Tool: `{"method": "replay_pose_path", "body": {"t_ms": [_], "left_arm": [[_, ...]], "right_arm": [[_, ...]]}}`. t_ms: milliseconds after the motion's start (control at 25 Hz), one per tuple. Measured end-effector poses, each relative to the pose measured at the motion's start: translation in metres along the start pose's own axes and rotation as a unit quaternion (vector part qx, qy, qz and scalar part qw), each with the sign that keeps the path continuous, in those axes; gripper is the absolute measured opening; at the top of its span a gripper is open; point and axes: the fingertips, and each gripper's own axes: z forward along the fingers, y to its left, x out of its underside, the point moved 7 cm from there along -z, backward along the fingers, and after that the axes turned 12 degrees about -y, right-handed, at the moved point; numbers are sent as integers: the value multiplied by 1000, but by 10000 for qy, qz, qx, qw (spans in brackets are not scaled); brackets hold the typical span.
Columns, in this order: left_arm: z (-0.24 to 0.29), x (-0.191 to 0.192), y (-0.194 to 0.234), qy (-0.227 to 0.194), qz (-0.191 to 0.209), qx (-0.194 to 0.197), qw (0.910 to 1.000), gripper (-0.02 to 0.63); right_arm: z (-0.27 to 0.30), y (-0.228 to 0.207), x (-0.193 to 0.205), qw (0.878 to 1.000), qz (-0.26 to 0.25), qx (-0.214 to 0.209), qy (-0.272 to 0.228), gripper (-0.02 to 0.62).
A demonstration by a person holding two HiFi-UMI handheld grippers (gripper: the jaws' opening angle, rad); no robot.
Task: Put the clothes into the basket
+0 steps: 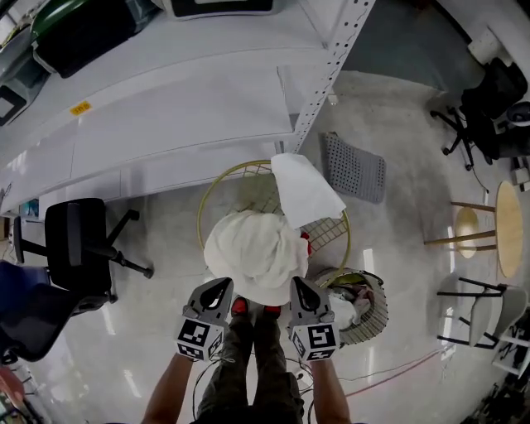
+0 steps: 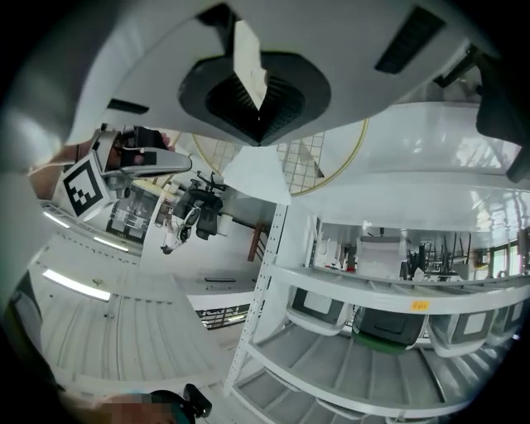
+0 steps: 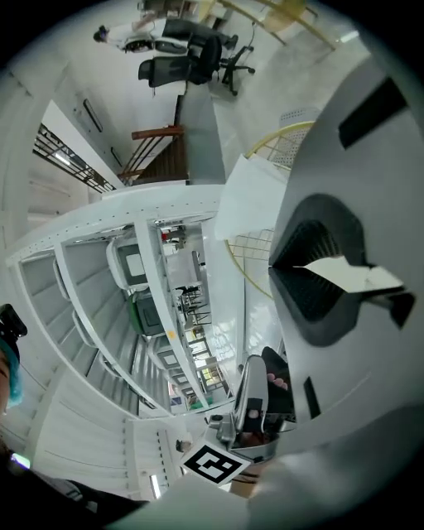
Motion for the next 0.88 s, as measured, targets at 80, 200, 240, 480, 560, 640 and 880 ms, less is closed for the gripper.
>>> {"method": "replay_pose_path", "body": {"t_ms": [80, 200, 240, 480, 560, 640, 880], "left_arm": [[9, 20, 5, 119, -52, -44, 9999, 2], [24, 47, 14, 268, -156, -135, 9994, 2], [28, 55, 17, 311, -179, -160, 9992, 0], [46, 88, 27, 543, -266, -246, 9979, 1], [49, 95, 28, 606, -314, -234, 9974, 0], [51, 102, 28, 663, -353, -215, 9969, 0], [55, 121, 37, 841, -491, -329, 9947, 1]], "right_arm": [[9, -4, 22, 9998, -17, -110, 154, 26], [22, -11, 56, 9990, 54, -212, 401, 26], [27, -13, 66, 9986, 108, -244, 460, 26], [48, -23, 118, 9955, 514, -338, 725, 28], [57, -25, 133, 9932, 692, -361, 859, 29], [66, -24, 148, 9891, 932, -456, 1046, 159], [96, -31, 191, 9813, 1246, -280, 1442, 326]]}}
